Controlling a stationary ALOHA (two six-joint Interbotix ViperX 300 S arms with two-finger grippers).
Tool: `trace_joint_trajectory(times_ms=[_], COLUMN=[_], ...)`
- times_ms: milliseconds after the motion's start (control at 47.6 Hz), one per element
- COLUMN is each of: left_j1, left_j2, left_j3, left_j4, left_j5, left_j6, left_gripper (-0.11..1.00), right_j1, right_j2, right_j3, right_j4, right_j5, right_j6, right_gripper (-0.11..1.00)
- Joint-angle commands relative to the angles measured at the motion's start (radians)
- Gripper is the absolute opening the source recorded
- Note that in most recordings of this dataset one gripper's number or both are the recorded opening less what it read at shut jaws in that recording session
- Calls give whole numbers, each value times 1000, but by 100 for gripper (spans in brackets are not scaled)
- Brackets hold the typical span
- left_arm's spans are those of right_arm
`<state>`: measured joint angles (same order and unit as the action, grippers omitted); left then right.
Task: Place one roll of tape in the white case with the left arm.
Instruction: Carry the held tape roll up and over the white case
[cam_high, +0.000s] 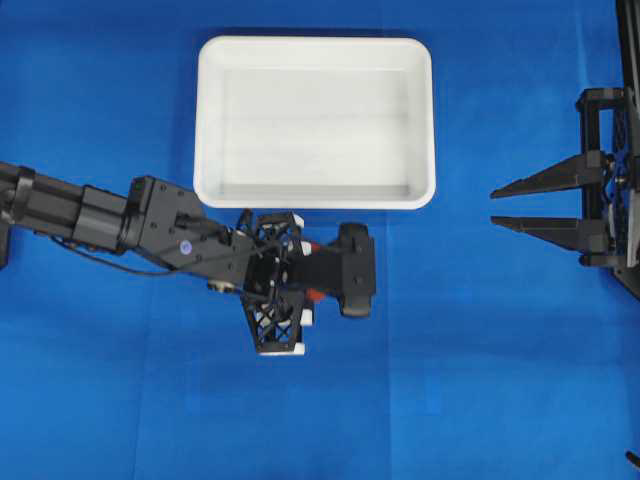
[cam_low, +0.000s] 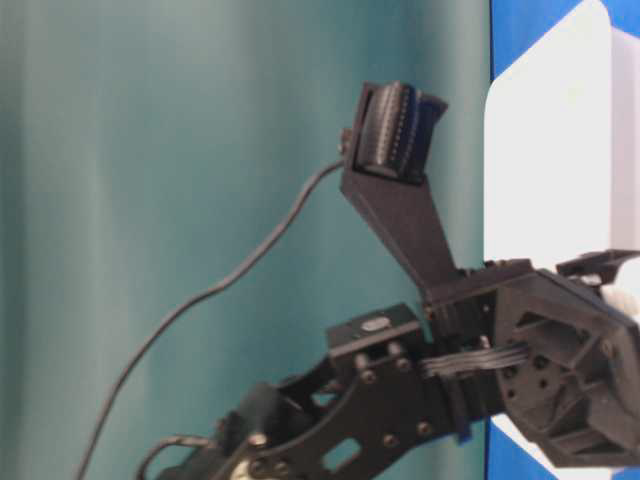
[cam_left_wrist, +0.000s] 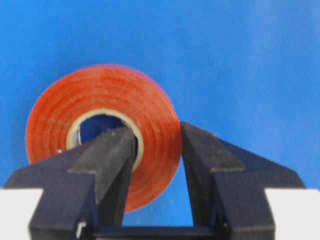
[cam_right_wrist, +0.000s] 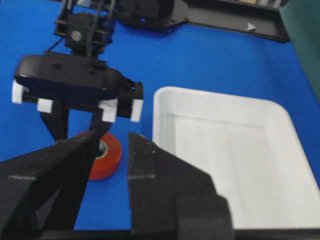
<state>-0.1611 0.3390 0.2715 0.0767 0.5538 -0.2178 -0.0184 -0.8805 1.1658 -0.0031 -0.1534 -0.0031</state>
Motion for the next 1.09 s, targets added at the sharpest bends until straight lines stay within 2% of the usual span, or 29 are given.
trace_joint_trajectory(times_ms=[0,189,273,483,651,840,1071], left_j1=[-5,37,71,229,333,379,374], left_j2=[-81,-179,-206,-210,-193,-124,-44], left_j3=[-46,-52,-49,-40,-8,23,12], left_j4=[28,101,118,118,115,110,91], left_j5=[25,67,77,60,-26,-86,-92], left_j6=[3,3,11,84,117,124,118], left_gripper=[25,25,25,25,25,25,25], right_j1=[-2,-2,-2,-2,-2,-2,-2], right_j2=[9,23,29,31,32,34,34], right_j3=[-11,-9,-9,-8,-6,-6,-6], right_j4=[0,0,0,0,-2,0,-2], right_j5=[-5,-5,-5,-5,-3,6,9], right_j6=[0,0,2,0,0,-2,-5], right_gripper=[-11,-11,-11,-11,-11,-11,-11])
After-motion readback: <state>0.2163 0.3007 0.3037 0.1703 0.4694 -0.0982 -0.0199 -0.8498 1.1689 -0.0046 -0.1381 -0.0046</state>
